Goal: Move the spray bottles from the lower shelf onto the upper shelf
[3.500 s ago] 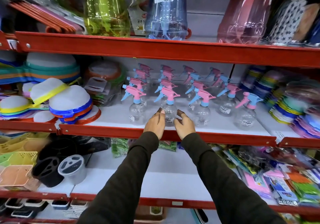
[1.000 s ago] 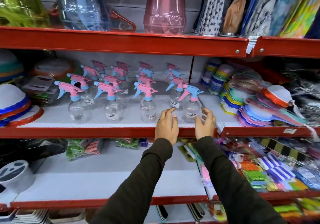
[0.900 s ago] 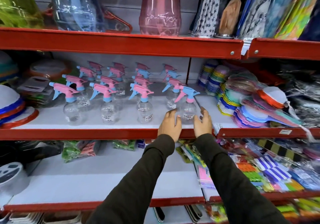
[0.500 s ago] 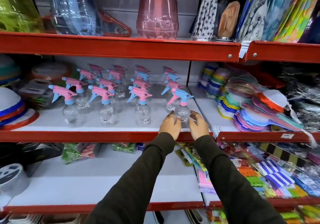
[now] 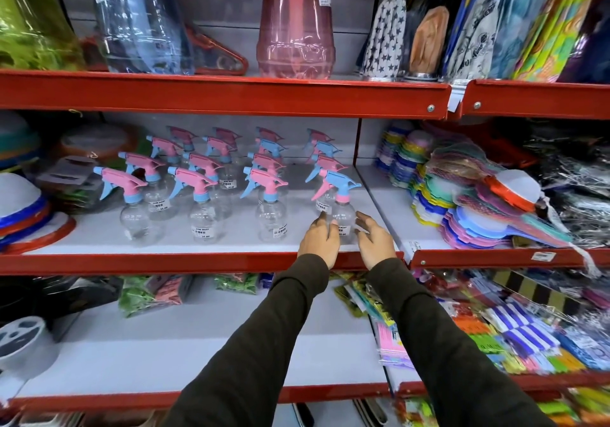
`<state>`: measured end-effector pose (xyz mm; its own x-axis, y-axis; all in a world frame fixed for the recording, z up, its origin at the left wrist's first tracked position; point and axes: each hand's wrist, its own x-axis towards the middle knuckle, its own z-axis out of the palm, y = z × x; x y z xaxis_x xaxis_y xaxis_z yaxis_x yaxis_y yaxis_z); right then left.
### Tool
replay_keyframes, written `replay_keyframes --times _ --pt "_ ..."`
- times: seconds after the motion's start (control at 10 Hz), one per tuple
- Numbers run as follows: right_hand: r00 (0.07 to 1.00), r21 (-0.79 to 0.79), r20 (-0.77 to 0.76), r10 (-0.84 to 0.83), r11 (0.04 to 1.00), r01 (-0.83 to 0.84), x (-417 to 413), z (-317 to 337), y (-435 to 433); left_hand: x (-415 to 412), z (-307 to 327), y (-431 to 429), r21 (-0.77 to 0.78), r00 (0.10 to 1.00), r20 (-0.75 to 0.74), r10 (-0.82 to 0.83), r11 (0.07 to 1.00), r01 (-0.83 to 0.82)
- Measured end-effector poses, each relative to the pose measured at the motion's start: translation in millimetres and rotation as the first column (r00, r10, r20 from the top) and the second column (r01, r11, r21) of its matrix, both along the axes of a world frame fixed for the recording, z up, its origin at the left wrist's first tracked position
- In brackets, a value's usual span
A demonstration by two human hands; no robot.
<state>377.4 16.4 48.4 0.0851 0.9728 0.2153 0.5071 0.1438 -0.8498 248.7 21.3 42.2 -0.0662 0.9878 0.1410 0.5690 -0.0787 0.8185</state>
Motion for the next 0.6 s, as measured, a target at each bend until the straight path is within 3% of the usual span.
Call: replay_keyframes --times 0.4,0.5,0.6 --pt "0.997 -0.056 0.046 0.058 0.997 -0.056 1.8 1.5 -2.1 -0.3 6.0 -10.7 -0.009 1.0 0.006 -0.017 1.0 0.017" --pt "0.998 0.033 -0.05 0.048 0.998 -0.046 9.0 -2.0 -6.2 -3.9 6.1 -19.2 0.056 0.999 0.05 -0.008 0.998 0.005" --pt "0.971 0.192 -0.233 -0.061 0.976 0.107 27.8 10.7 -22.5 -15.5 9.6 -27.9 0.172 0.993 0.095 0.074 0.981 -0.089"
